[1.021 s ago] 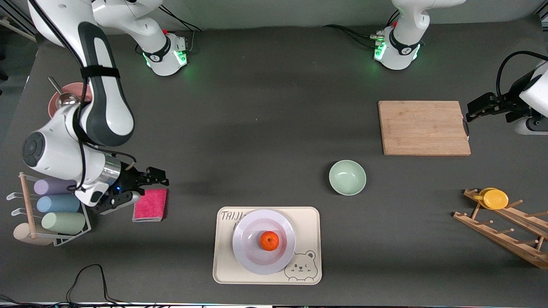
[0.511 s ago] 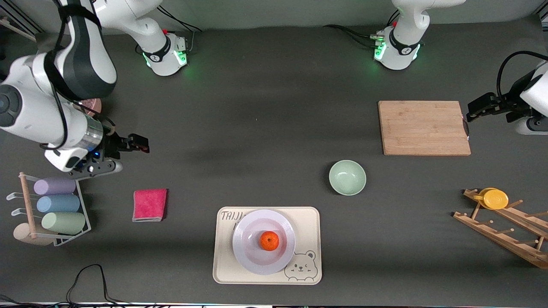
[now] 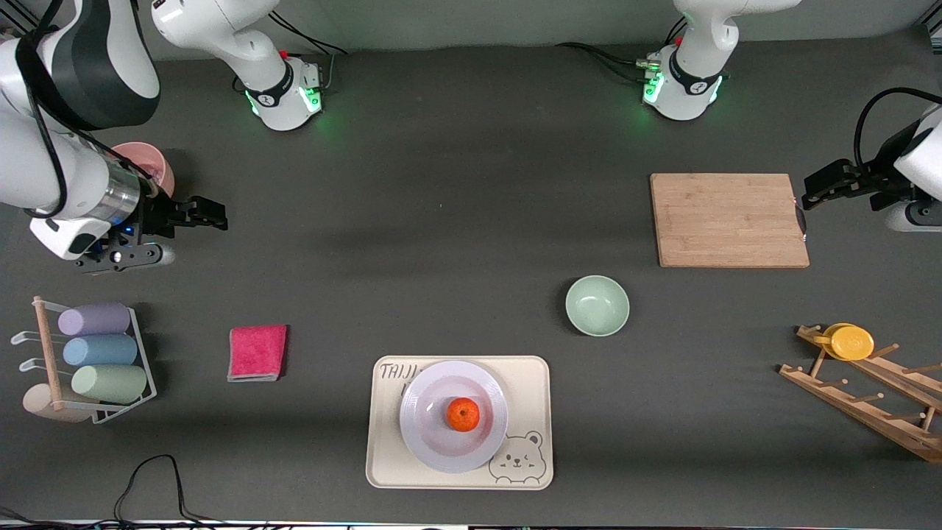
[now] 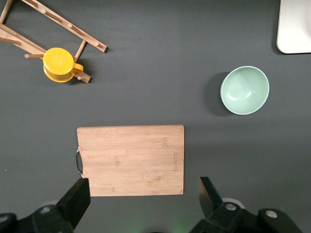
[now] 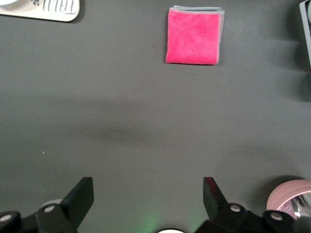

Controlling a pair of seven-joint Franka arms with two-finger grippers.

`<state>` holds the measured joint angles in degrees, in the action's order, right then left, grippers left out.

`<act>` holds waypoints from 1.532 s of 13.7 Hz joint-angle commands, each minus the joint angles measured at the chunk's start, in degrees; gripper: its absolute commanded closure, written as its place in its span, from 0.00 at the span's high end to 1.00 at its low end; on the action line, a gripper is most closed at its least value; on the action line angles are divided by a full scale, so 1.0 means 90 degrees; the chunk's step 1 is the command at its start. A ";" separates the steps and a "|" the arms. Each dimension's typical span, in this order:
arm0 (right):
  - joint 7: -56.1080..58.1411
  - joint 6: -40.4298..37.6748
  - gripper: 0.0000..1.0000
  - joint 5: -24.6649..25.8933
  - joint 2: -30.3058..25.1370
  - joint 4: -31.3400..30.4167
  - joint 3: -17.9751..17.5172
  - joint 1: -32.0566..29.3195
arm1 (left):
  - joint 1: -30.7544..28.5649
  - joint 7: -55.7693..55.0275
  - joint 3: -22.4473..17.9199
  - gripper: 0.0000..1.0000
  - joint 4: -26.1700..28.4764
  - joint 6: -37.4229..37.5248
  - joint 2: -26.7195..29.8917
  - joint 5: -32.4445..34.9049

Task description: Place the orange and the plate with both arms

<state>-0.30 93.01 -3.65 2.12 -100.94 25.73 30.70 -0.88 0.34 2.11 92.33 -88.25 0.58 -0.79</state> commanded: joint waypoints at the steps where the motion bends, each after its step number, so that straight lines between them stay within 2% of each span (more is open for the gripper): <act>1: -0.0142 -0.0265 1.00 0.0123 -0.0089 0.0228 0.0178 0.0075 | 0.0059 0.0050 -0.0059 1.00 -0.0191 0.0167 -0.0064 -0.0009; 4: 0.0043 -0.0831 0.99 0.0142 -0.0069 0.0483 0.0275 0.0007 | 0.0069 0.0031 -0.0059 1.00 -0.0191 0.0167 -0.0064 -0.0009; 11: 0.0024 -0.0774 1.00 0.0190 -0.0059 0.0679 0.0384 -0.0042 | 0.0069 0.0031 -0.0049 1.00 -0.0191 0.0167 -0.0054 -0.0009; 12: -0.0024 -0.0880 1.00 0.0191 -0.0098 0.0698 0.0306 -0.0468 | 0.0069 0.0031 -0.0059 1.00 -0.0191 0.0167 -0.0054 -0.0009; 14: -0.0005 -0.1125 1.00 0.0191 -0.0128 0.0718 -0.0549 -0.1405 | 0.0069 0.0031 -0.0059 1.00 -0.0191 0.0157 -0.0054 -0.0009; 18: -0.0025 -0.1048 1.00 0.0191 -0.0400 0.0630 -0.2210 -0.2890 | 0.0069 0.0031 -0.0059 1.00 -0.0191 0.0167 -0.0054 -0.0009; 19: -0.0034 -0.1038 1.00 0.0172 -0.0498 0.0572 -0.2475 -0.3106 | 0.0069 0.0002 -0.0059 1.00 -0.0191 0.0167 -0.0054 -0.0009; 21: -0.0035 -0.1037 1.00 0.0132 -0.0742 0.0387 -0.2595 -0.3157 | 0.0079 -0.0028 -0.0059 1.00 -0.0191 0.0167 -0.0054 -0.0009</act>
<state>-0.06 84.47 -3.14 -1.28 -95.21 4.20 3.65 -0.88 0.32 2.11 92.33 -88.25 0.58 -0.79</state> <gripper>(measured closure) 0.000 0.000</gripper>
